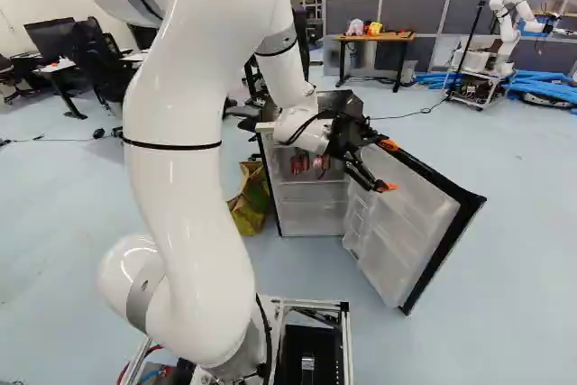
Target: Grab a drink from the fridge
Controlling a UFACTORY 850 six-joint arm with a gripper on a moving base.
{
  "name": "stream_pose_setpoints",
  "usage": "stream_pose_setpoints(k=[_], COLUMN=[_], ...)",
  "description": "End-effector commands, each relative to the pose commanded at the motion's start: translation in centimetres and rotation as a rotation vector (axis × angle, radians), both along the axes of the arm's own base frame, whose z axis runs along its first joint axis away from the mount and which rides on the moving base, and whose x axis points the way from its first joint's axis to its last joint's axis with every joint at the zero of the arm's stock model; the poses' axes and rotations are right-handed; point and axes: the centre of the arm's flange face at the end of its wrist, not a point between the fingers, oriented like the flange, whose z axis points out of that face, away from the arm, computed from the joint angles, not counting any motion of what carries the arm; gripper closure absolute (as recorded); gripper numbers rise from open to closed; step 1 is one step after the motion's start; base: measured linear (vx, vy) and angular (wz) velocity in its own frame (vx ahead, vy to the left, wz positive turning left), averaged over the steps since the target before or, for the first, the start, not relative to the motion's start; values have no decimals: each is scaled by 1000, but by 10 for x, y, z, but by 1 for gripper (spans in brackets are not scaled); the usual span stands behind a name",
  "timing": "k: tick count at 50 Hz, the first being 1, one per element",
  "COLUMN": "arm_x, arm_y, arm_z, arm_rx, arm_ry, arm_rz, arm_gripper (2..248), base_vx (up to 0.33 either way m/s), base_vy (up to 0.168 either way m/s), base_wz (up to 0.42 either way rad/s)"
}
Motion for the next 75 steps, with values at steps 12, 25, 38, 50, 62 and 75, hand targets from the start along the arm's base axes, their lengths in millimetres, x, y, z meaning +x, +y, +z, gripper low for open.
stream_pose_setpoints(k=[12,25,38,50,62,75], arm_x=[-14,-29,-32,-24,-15,-6], arm_y=[20,39,47,51,56,63], arm_z=[4,9,12,14,16,18], arm_rx=[-31,-63,-99,-135,-170,-209], arm_ry=[35,66,84,93,101,110], arm_rz=[149,308,443,563,683,814], arm_gripper=[3,3,3,3,3,3], base_vx=[0,0,0,0,0,0], base_vy=[0,0,0,0,0,0], base_wz=[0,0,0,0,0,0])
